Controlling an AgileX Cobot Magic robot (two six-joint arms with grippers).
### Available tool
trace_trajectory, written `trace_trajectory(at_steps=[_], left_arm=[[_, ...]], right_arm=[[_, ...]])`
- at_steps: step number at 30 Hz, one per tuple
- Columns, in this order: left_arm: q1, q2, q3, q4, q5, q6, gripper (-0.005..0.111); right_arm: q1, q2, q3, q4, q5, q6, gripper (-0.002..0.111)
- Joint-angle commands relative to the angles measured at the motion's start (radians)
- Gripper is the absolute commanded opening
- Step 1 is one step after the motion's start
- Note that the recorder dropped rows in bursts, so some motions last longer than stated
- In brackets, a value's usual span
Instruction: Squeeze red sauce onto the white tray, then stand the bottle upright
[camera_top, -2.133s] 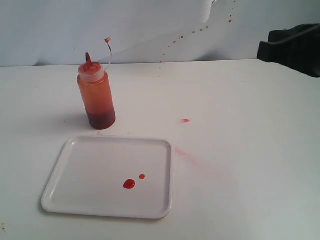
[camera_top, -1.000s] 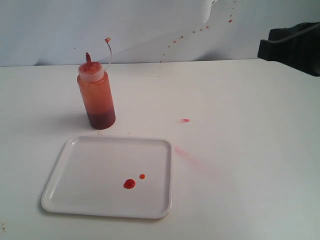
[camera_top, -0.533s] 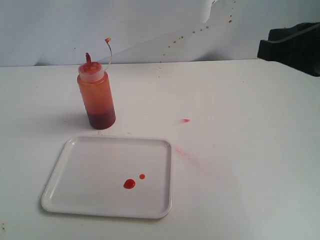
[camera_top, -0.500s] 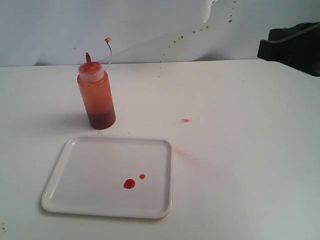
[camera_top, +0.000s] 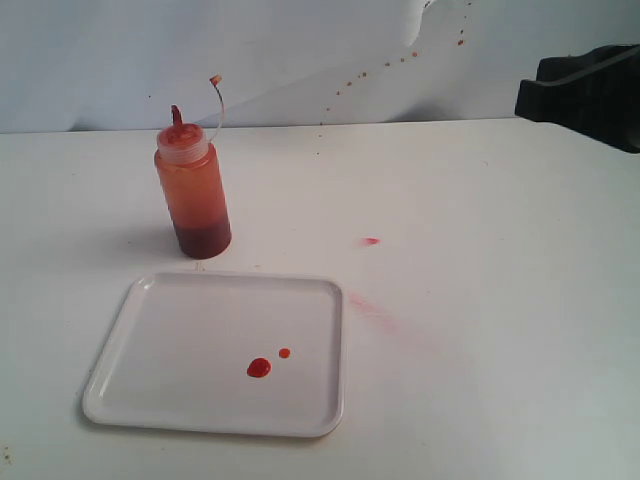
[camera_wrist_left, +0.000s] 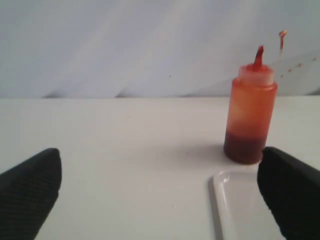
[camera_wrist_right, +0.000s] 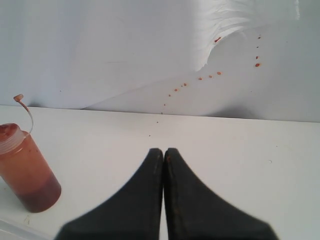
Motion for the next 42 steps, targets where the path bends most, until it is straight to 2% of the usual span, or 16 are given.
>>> trace_trajectory(at_steps=[1, 39, 42], left_arm=[[-0.004, -0.003, 0.005, 0.025, 0.062, 0.003, 0.104], [0.008, -0.003, 0.005, 0.026, 0.056, -0.001, 0.104], [0.008, -0.003, 0.005, 0.026, 0.053, 0.000, 0.104]], right_arm=[[-0.005, -0.003, 0.006, 0.001, -0.008, -0.001, 0.000], [-0.005, -0.003, 0.006, 0.001, -0.014, -0.003, 0.000], [-0.050, -0.067, 0.006, -0.036, -0.022, -0.021, 0.000]])
